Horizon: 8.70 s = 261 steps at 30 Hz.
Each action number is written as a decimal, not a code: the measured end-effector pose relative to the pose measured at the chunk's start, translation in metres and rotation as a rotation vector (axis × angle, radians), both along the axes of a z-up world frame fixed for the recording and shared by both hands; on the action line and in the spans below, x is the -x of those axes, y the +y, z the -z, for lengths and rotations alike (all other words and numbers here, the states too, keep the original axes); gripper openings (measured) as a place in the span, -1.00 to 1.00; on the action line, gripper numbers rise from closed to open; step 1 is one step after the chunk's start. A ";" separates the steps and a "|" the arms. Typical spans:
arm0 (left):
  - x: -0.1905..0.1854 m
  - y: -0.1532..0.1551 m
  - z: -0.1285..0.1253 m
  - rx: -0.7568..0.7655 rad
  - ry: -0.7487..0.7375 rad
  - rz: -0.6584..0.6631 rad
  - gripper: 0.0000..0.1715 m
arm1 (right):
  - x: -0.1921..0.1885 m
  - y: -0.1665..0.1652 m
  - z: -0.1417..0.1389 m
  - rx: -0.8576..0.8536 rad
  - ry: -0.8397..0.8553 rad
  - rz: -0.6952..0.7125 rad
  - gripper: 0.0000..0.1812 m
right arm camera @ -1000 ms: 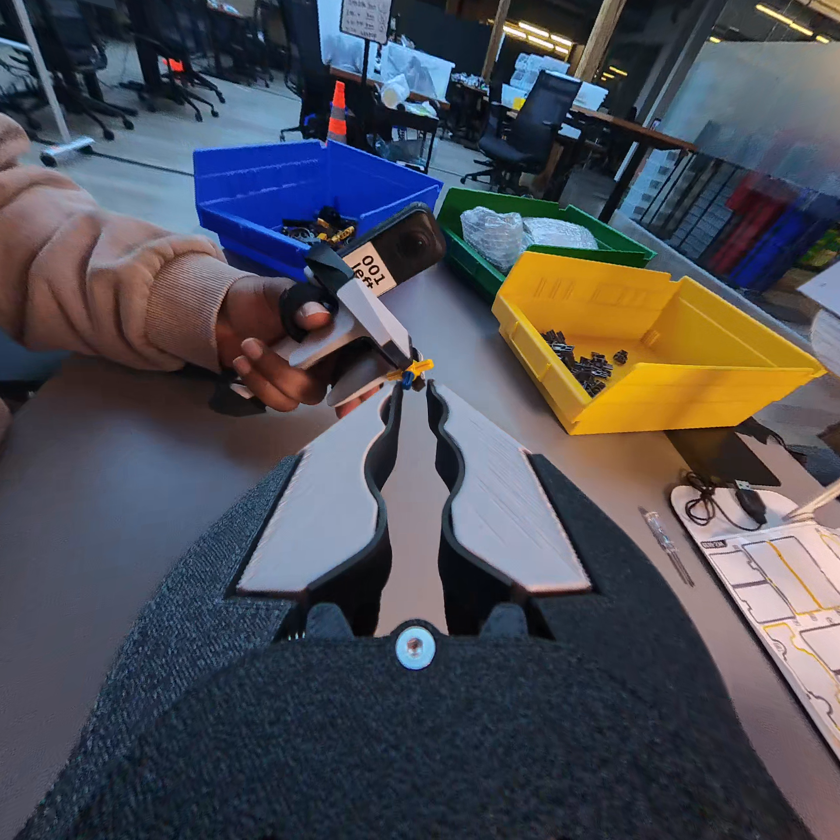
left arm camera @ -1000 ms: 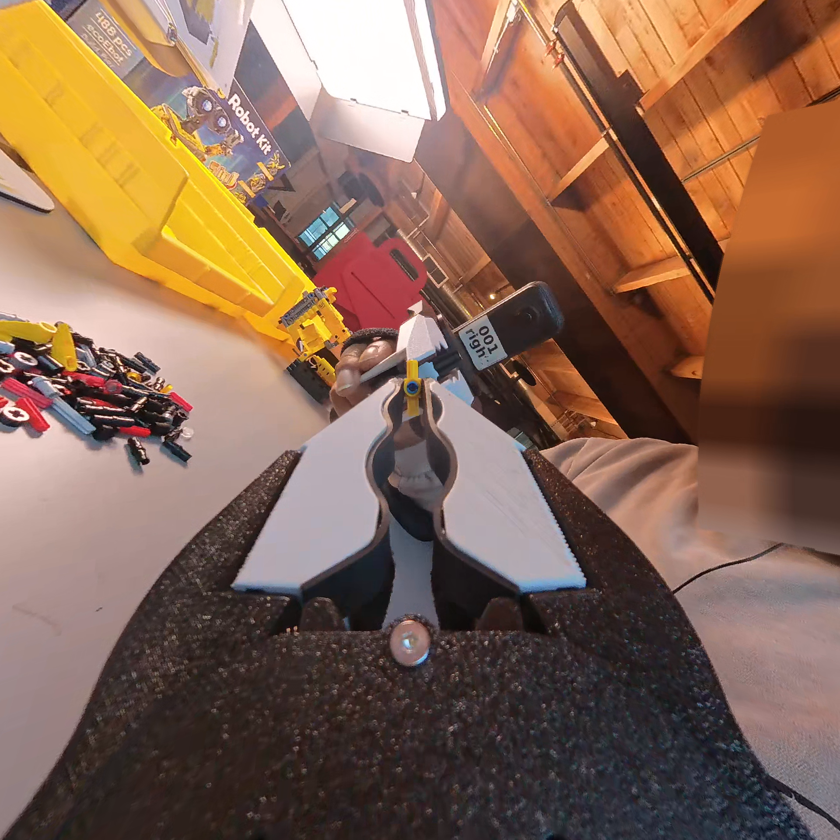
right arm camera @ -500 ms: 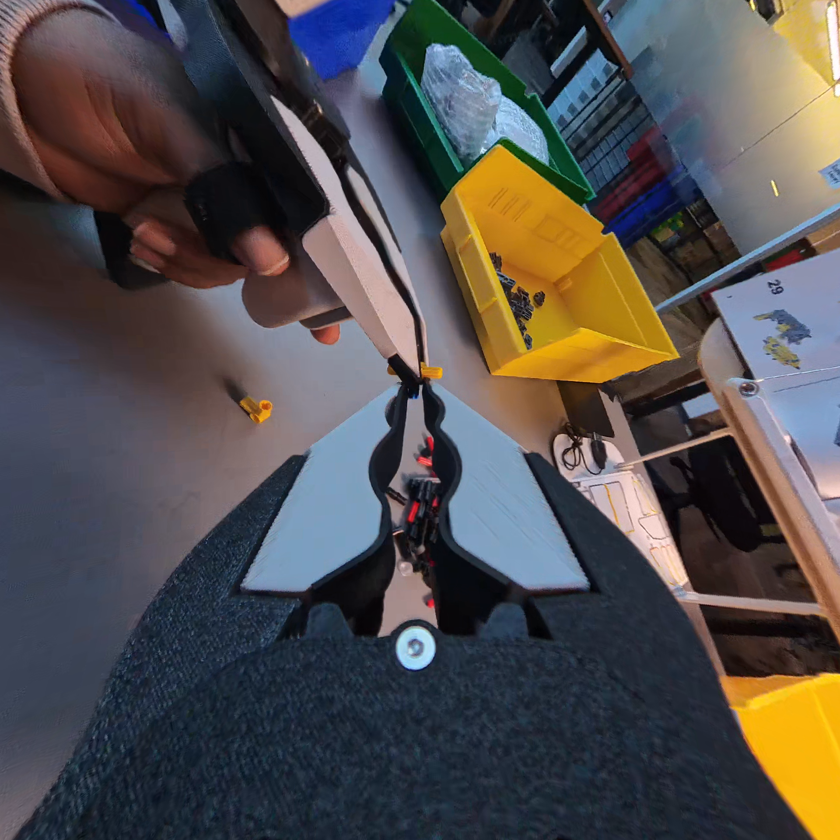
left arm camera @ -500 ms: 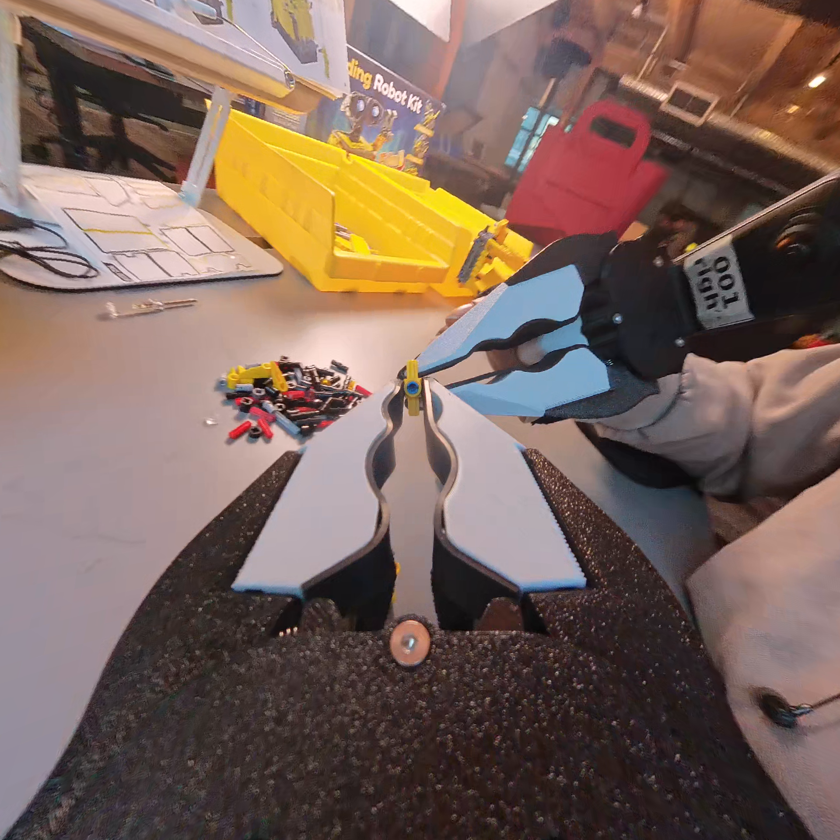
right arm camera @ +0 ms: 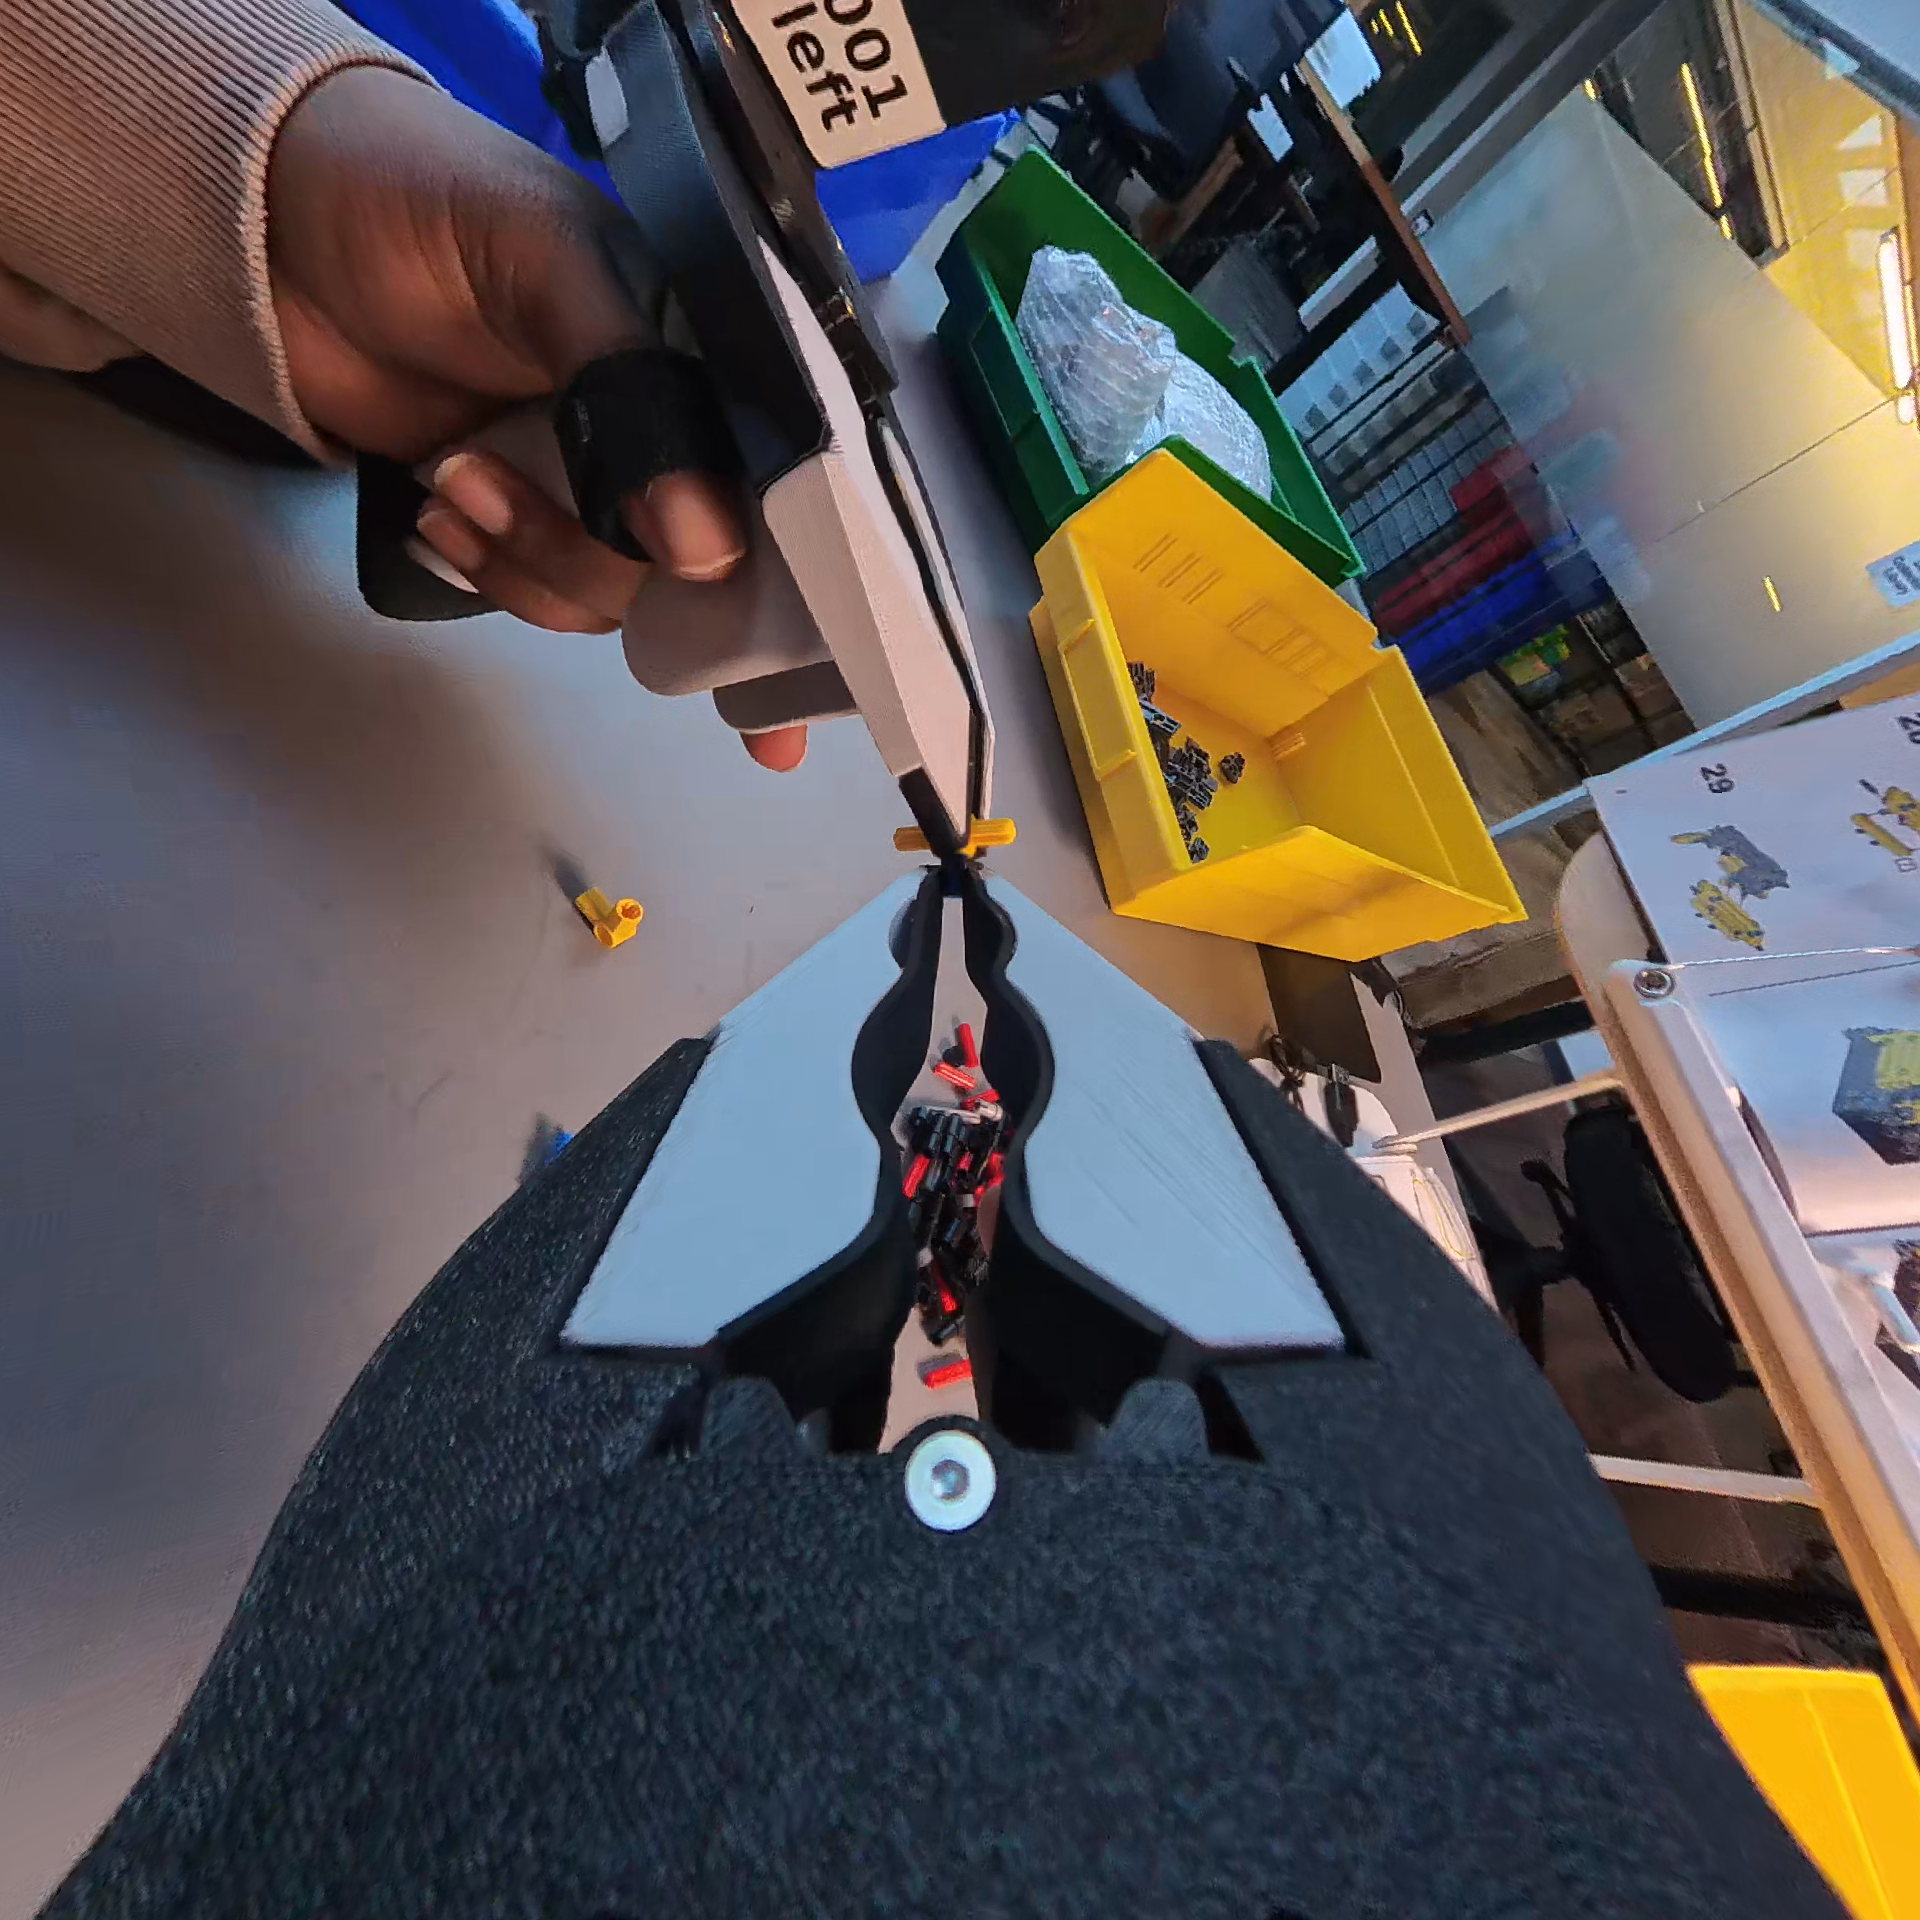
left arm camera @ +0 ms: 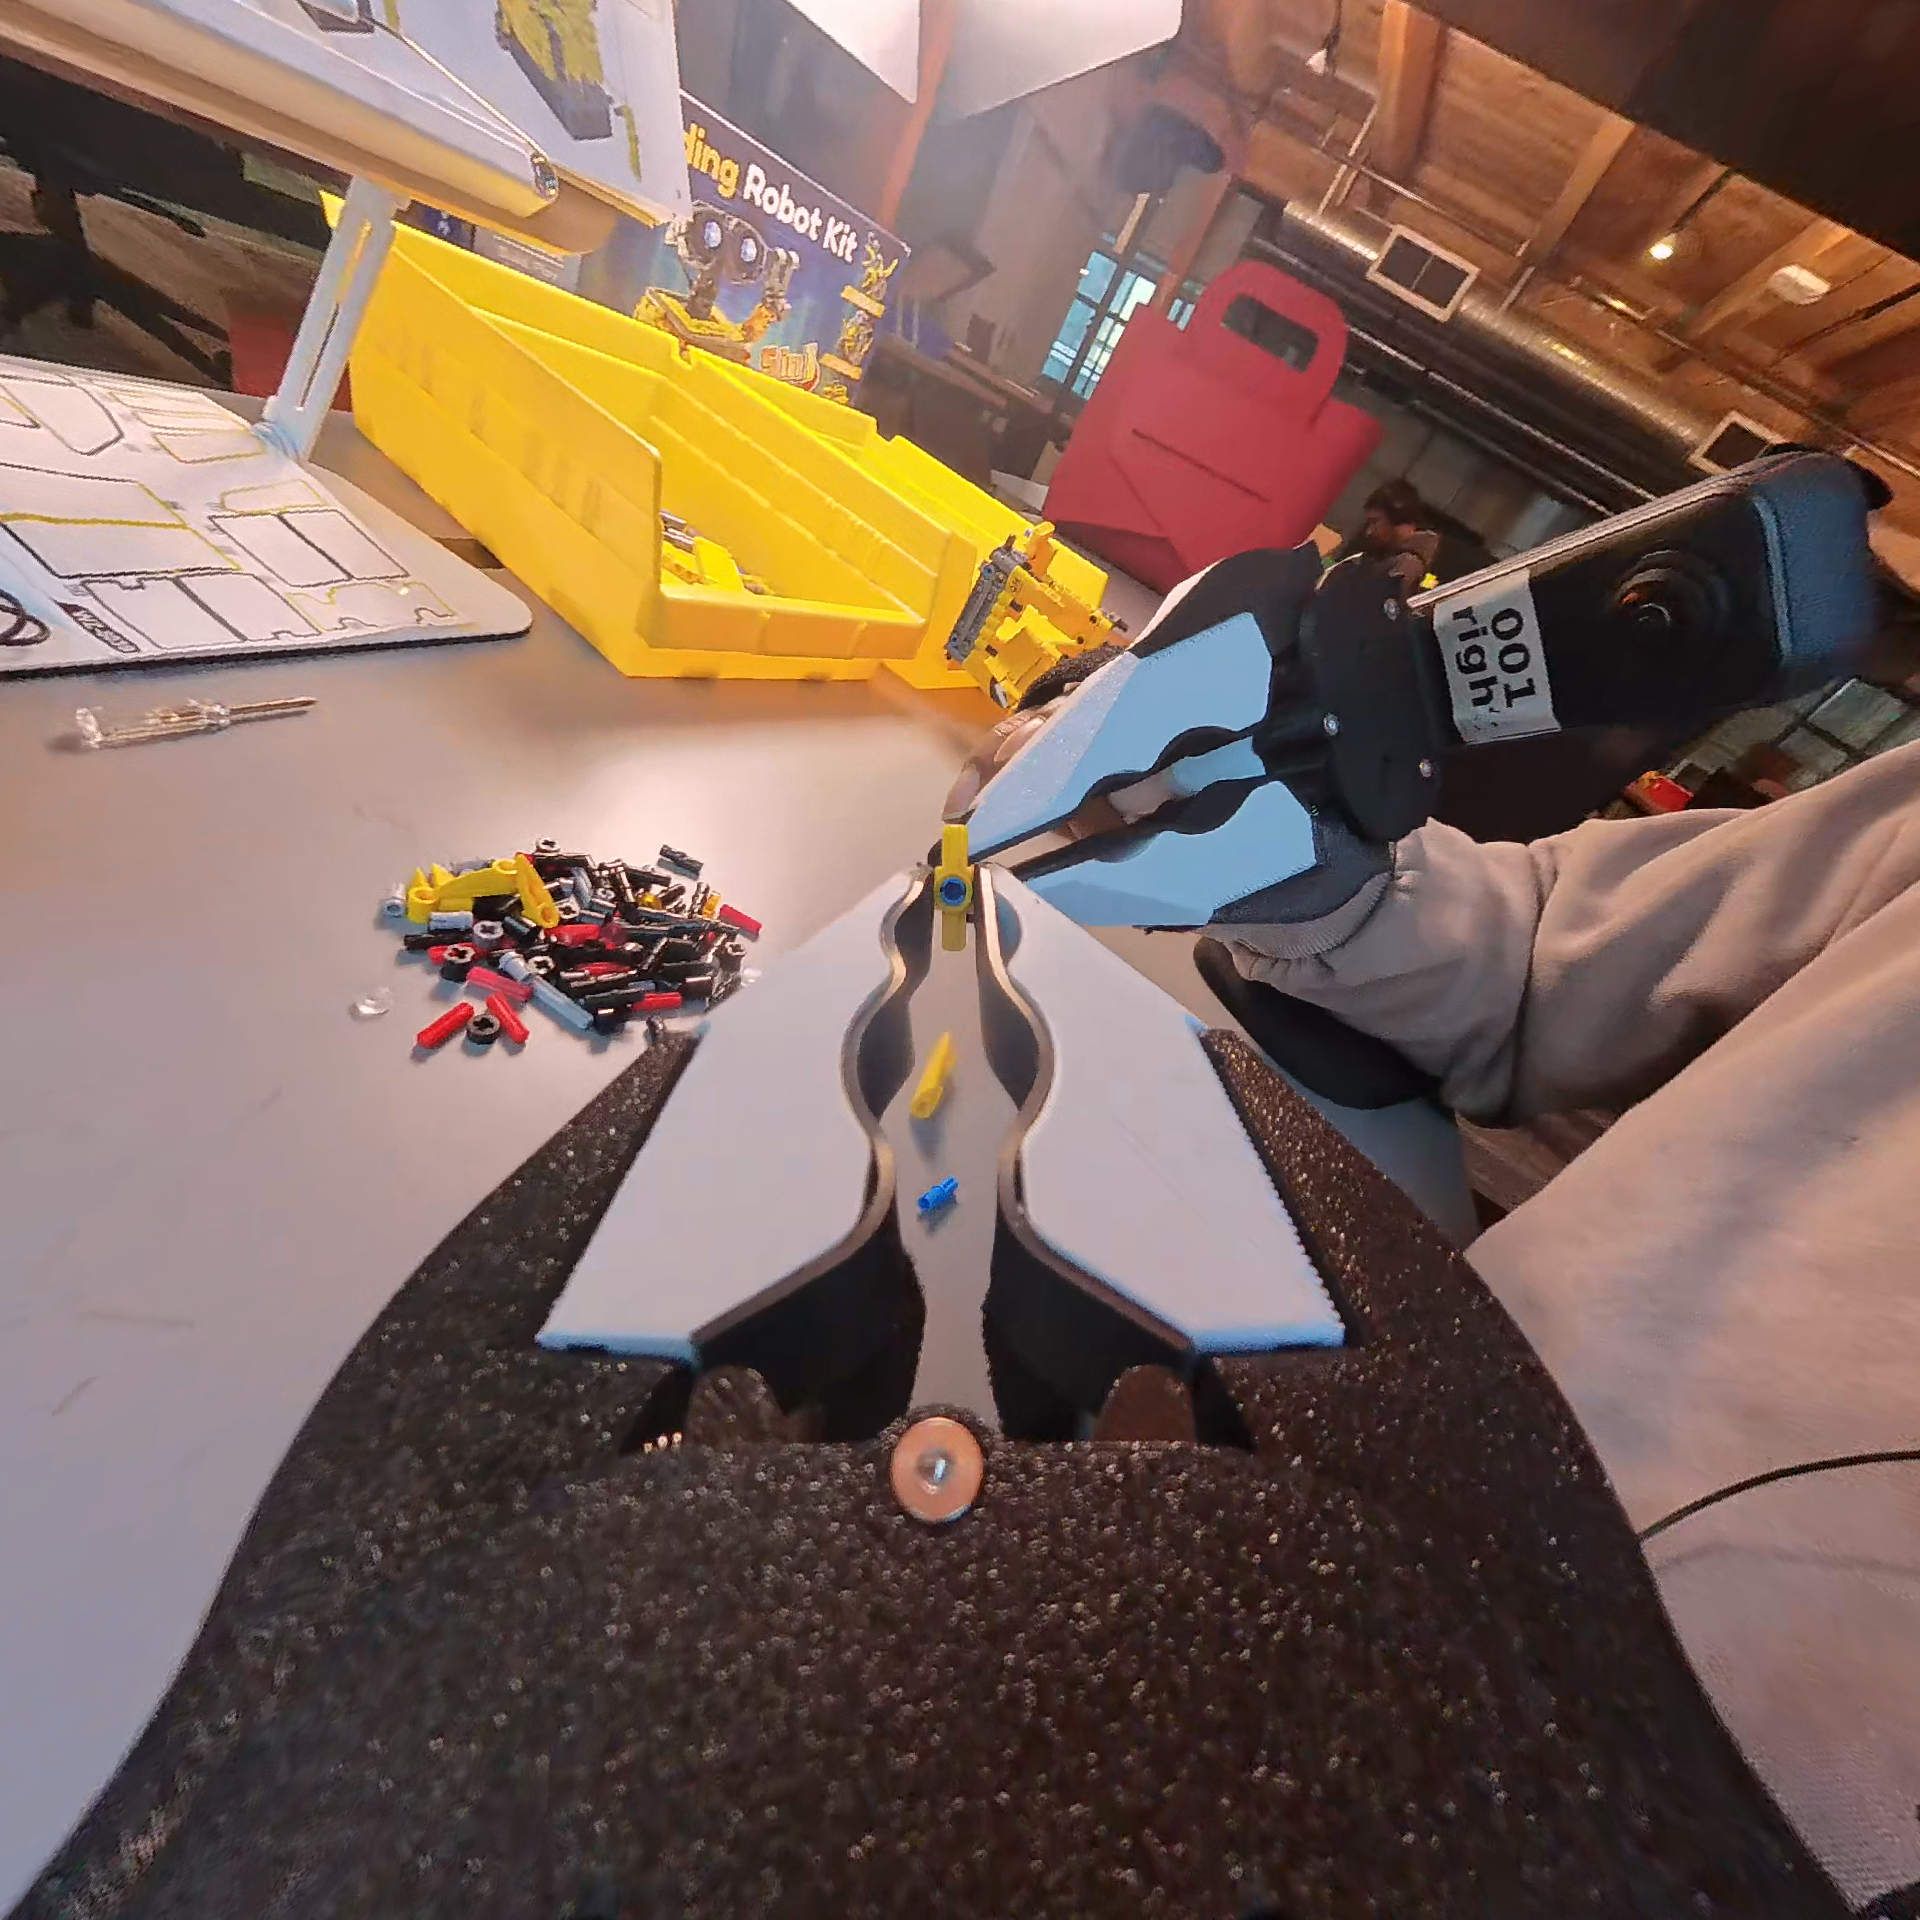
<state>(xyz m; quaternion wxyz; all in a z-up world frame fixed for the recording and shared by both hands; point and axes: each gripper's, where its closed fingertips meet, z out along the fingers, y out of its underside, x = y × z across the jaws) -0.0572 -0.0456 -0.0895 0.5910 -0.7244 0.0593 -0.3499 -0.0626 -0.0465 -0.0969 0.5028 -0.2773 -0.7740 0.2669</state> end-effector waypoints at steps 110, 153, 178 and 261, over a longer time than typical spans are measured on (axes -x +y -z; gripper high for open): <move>-0.057 -0.034 -0.031 -0.345 0.459 0.145 -0.93 | -0.055 -0.038 -0.043 1.286 -0.081 -0.465 -0.99; -0.042 -0.022 -0.003 -0.123 0.125 0.168 -0.93 | -0.134 0.171 -0.110 0.427 0.234 0.334 -0.73; -0.043 -0.033 -0.028 -0.015 -0.339 0.321 -0.52 | -0.046 0.010 -0.039 0.066 0.064 -0.060 -0.76; -0.039 -0.032 0.012 0.010 0.182 0.237 -0.93 | -0.029 -0.032 0.003 1.137 -0.425 -0.162 -0.98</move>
